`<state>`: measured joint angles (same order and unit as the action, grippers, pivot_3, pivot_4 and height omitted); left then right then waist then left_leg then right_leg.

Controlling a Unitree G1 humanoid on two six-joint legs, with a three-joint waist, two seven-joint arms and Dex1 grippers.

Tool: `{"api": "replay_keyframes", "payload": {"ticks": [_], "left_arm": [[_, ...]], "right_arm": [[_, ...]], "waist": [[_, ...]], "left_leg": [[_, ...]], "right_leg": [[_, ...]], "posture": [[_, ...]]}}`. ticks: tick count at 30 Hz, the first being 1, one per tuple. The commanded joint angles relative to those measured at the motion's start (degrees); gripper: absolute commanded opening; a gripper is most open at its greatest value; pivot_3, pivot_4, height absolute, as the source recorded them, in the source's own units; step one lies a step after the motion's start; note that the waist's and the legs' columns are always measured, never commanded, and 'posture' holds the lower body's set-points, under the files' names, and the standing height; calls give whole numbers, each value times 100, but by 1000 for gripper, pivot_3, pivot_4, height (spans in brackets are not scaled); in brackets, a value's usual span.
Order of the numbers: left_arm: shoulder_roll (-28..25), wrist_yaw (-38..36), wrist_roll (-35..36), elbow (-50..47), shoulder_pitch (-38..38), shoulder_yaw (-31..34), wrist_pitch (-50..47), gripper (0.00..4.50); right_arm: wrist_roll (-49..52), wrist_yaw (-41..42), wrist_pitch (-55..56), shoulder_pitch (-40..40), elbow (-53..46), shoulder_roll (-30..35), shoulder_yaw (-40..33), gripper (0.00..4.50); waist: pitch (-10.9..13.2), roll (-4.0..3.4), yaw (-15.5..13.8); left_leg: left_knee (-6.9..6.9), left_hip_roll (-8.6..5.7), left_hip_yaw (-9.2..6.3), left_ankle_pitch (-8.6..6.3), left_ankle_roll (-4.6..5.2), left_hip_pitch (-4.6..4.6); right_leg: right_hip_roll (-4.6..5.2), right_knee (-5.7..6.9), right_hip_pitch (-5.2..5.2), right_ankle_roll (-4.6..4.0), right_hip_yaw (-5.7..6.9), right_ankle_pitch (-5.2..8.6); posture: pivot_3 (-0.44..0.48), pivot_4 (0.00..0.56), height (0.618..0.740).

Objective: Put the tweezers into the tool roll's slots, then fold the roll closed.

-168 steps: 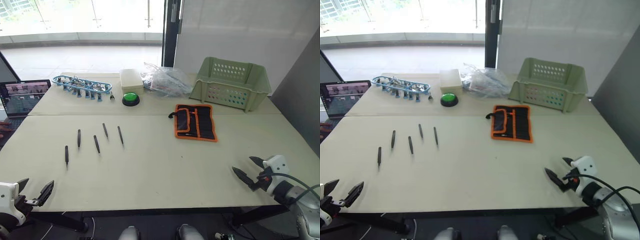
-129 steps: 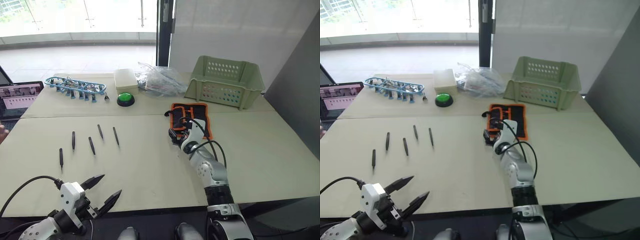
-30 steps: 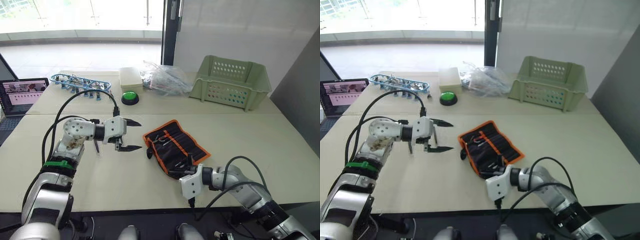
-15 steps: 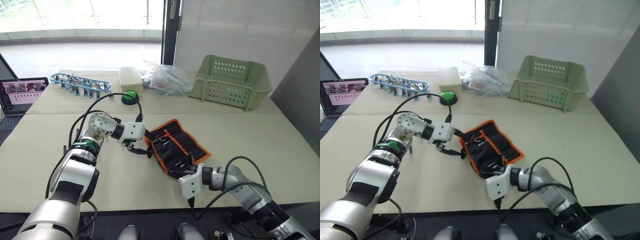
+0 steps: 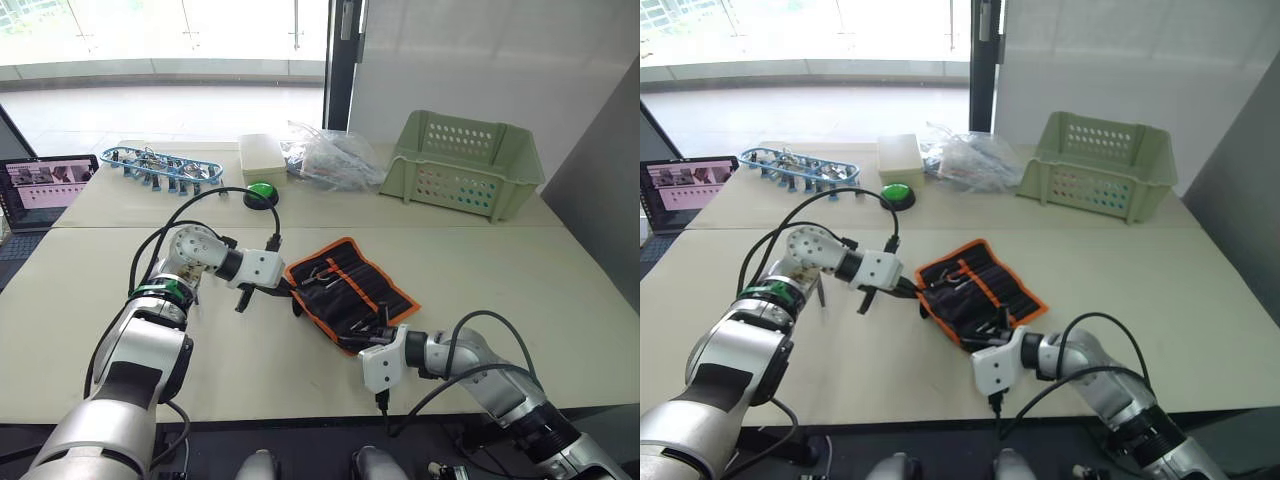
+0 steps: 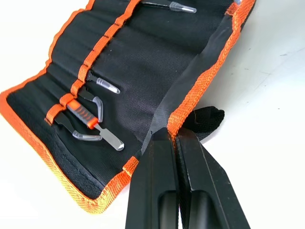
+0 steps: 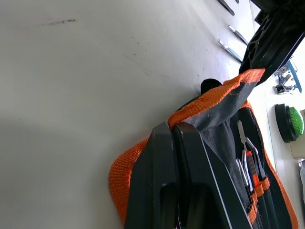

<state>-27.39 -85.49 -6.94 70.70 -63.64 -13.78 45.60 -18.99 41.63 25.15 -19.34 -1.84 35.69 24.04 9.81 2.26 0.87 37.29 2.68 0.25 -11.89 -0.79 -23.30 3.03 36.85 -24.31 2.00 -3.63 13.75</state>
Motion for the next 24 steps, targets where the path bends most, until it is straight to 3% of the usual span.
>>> {"api": "replay_keyframes", "payload": {"ticks": [1,4,9,11,13,15,19,24], "left_arm": [[-107,-50,80,-132,1,115,338,0],[-175,7,68,-181,175,115,688,0],[-312,7,150,-300,576,127,1154,0],[-323,54,186,-367,779,138,1233,0],[-332,76,249,-446,959,161,1283,0],[-341,144,267,-504,1033,175,1296,0],[-422,440,58,-555,1129,69,1578,0],[-487,706,-92,-503,1160,-6,1664,0]], "right_arm": [[256,75,-207,9,-273,-65,-184,784],[486,270,-473,73,-407,-33,-245,1808],[1688,855,-1948,257,-1082,-42,-625,3559],[3119,1166,-3819,178,-1673,-105,-882,4231],[4116,929,-5019,-181,-1692,-596,-1229,4231],[3842,560,-5267,-446,-1405,-942,-1130,4231],[3581,394,-5561,-355,-1393,-1200,-733,3123],[3250,259,-5534,-144,-1241,-1259,-392,1288]], "waist": [[0,0,6],[0,0,9],[0,0,9],[0,0,-4],[0,0,18],[0,0,64],[0,0,-25],[0,0,-21]], "left_leg": [[0,0,0,0,0,0],[1,0,0,0,0,1],[2,2,0,0,0,2],[13,2,-1,0,0,0],[20,4,-3,0,0,1],[35,15,-2,0,0,2],[47,23,-16,0,0,0],[52,20,-16,0,0,-20]], "right_leg": [[0,1,0,0,0,0],[0,3,0,-4,0,-3],[0,6,0,-17,-1,-10],[0,15,0,-18,-1,-11],[0,19,5,-19,0,-11],[-8,24,6,-24,-2,-21],[-26,29,9,-14,2,-19],[-26,25,0,-20,-3,-26]], "posture": [[0,150,725],[0,150,725],[0,150,725],[0,150,725],[0,150,725],[0,150,725],[0,150,725],[0,150,725]]}}
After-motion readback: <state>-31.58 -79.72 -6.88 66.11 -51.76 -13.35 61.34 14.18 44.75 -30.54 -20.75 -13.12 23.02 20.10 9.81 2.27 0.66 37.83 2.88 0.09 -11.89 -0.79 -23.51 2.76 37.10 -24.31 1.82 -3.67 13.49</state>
